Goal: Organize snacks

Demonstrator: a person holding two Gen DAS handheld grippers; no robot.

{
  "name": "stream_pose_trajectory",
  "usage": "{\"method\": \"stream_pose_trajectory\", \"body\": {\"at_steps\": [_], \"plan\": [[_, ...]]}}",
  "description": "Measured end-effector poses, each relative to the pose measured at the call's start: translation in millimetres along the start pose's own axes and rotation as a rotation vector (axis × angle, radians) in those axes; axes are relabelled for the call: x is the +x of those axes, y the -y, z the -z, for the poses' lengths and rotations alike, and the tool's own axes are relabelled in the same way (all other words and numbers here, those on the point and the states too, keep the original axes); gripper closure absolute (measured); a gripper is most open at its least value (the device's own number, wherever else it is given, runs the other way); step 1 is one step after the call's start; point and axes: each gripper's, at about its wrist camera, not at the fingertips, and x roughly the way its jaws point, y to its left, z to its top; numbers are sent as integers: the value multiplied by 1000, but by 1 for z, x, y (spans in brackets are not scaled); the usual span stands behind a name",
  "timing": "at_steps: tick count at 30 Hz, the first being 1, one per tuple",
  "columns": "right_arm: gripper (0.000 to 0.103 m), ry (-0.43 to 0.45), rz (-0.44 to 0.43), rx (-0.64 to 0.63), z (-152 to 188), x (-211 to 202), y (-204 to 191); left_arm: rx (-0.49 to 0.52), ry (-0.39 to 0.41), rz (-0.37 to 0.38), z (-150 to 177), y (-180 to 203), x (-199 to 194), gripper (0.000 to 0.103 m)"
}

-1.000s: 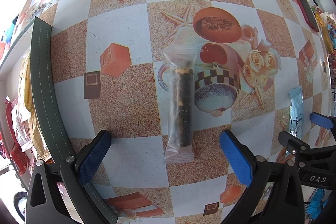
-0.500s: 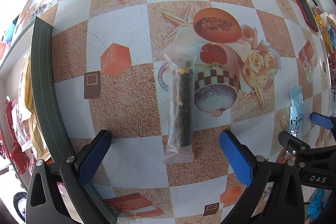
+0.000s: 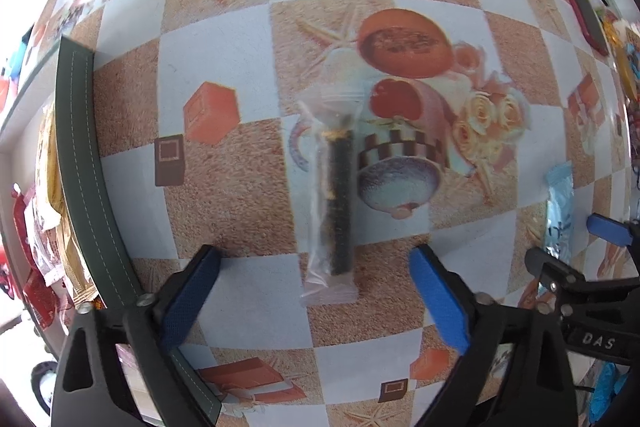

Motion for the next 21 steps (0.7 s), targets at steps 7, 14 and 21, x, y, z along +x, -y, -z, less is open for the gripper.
{"method": "stream_pose_trajectory", "body": {"at_steps": [7, 14, 21], "plan": [[50, 42, 6, -17, -2, -18, -3, 27, 35, 18, -10, 13, -15, 63], [78, 43, -48, 0, -13, -27, 3, 5, 20, 72, -18, 3, -20, 84], [78, 33, -85, 2, -15, -31, 3, -18, 40, 96, -19, -8, -32, 85]]}}
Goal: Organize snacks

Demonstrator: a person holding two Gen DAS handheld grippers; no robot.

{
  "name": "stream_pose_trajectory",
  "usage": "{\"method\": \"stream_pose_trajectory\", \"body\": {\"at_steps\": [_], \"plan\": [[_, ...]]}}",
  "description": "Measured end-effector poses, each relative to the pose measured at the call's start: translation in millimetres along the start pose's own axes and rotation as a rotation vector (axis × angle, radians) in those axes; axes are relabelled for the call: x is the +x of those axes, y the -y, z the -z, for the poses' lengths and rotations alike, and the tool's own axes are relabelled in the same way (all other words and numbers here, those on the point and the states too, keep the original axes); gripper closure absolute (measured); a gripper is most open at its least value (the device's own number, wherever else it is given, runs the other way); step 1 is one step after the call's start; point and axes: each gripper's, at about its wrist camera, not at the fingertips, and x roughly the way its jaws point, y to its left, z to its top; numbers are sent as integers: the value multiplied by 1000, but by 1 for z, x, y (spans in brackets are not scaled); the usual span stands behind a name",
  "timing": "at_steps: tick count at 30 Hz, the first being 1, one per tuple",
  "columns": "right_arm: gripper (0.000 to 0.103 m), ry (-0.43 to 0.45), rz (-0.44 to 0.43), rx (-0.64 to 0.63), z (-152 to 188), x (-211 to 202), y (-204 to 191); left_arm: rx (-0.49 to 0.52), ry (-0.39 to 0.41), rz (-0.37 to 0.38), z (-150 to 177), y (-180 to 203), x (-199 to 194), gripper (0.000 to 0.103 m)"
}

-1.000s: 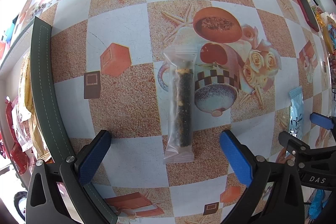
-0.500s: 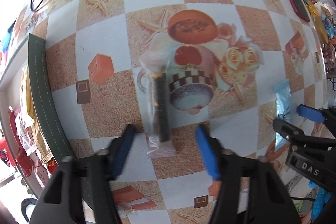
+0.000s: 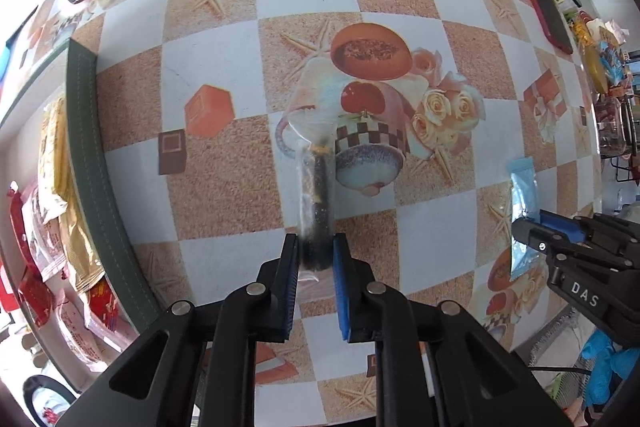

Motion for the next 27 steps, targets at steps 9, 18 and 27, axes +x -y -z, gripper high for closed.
{"method": "stream_pose_trajectory", "body": {"at_steps": [9, 18, 27], "plan": [[78, 32, -26, -23, -22, -22, -10, -23, 38, 43, 5, -29, -29, 85], [79, 70, -37, -75, -52, -52, -31, -32, 97, 74, 30, -52, -70, 85], [79, 38, 11, -98, -67, -47, -53, -63, 115, 77, 47, -70, -80, 88]]}}
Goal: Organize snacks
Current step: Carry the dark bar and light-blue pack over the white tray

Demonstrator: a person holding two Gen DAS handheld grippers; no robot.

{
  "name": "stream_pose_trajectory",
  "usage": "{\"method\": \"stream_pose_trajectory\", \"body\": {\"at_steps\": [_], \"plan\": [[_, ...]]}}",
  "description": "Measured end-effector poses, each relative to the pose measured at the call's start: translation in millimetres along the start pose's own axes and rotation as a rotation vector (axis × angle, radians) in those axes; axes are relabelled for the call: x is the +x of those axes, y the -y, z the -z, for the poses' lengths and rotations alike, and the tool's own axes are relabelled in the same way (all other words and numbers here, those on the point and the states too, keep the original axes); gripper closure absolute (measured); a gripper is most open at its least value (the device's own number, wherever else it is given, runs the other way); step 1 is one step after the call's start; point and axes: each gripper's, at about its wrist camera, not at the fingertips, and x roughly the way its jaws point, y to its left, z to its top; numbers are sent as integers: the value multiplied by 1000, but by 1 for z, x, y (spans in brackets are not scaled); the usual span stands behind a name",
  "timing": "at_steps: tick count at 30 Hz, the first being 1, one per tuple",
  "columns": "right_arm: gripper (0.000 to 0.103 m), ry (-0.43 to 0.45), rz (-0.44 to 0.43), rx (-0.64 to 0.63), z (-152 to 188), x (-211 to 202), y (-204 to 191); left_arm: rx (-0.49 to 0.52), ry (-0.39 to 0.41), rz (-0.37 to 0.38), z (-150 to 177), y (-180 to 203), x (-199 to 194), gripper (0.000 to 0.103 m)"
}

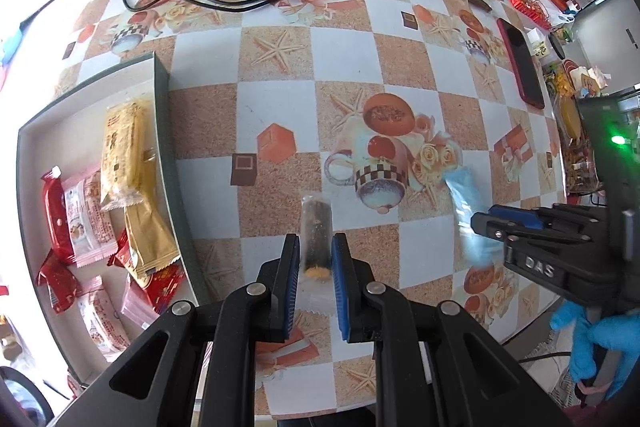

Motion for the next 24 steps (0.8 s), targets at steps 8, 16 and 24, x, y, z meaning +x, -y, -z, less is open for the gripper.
{"method": "stream_pose_trajectory", "body": {"at_steps": [8, 16, 24], "plan": [[26, -36, 54, 21, 0, 14, 17, -1, -33, -37, 3, 3, 12, 89], [26, -69, 14, 81, -4, 27, 40, -47, -127, -126, -2, -2, 54, 47], [26, -61, 51, 66, 2, 56, 8, -9, -152, -173, -3, 15, 78, 30]]}}
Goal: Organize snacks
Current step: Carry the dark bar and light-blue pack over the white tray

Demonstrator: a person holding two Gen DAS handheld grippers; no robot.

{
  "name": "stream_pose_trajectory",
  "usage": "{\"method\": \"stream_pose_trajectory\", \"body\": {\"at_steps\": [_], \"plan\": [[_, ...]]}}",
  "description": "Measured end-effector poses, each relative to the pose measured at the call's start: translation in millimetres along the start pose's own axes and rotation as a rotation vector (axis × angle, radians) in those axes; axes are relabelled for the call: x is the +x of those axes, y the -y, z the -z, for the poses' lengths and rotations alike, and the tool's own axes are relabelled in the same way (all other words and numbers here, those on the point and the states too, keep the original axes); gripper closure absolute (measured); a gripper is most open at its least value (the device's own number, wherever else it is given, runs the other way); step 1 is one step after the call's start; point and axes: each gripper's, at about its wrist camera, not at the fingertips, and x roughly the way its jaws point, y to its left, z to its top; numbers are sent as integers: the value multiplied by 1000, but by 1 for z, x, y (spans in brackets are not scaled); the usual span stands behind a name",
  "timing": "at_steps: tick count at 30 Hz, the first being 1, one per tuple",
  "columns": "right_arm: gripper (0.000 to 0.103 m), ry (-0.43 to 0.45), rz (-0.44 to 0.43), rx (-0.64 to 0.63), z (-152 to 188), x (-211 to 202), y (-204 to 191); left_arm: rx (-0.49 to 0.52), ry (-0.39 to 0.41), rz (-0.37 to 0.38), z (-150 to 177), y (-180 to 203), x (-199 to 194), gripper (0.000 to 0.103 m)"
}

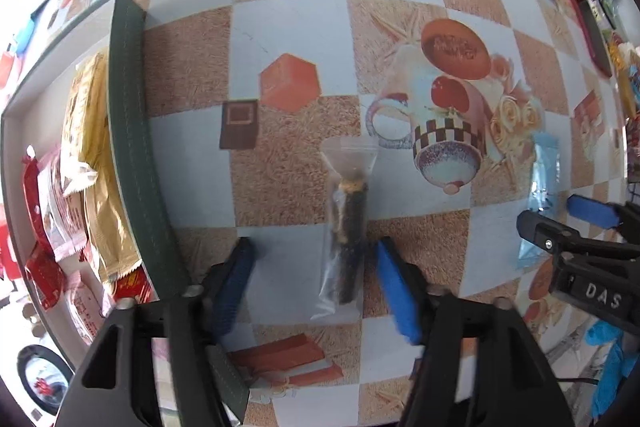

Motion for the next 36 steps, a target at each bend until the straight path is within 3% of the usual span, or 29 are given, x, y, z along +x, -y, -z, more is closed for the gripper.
{"method": "stream_pose_trajectory", "body": {"at_steps": [3, 5, 6, 7, 8, 9, 12, 19, 27, 36], "plan": [[32, 16, 32, -31, -7, 4, -13, 10, 23, -6, -2, 8, -1, 29], [51, 30, 40, -55, -9, 5, -27, 13, 25, -6, -3, 13, -1, 31], [58, 34, 44, -74, -9, 5, -33, 17, 28, -4, -3, 14, -2, 37], [73, 34, 45, -83, -9, 10, -40, 28, 34, -5, -3, 18, -3, 42], [78, 30, 49, -92, -11, 10, -44, 42, 39, -7, -6, 23, -4, 61], [78, 30, 49, -92, -12, 10, -47, 61, 38, -3, -5, 26, -5, 87], [79, 32, 7, -71, -12, 10, -45, 55, 8, 69, -6, 27, -6, 87], [79, 59, -97, -51, -11, -1, -25, 16, 54, 124, 6, 10, -27, 87], [79, 84, -132, -42, -12, -17, -32, -10, 136, 126, 12, -23, -65, 87], [79, 122, -140, -115, -22, -39, -74, -40, 205, 123, 10, -48, -85, 87]]}}
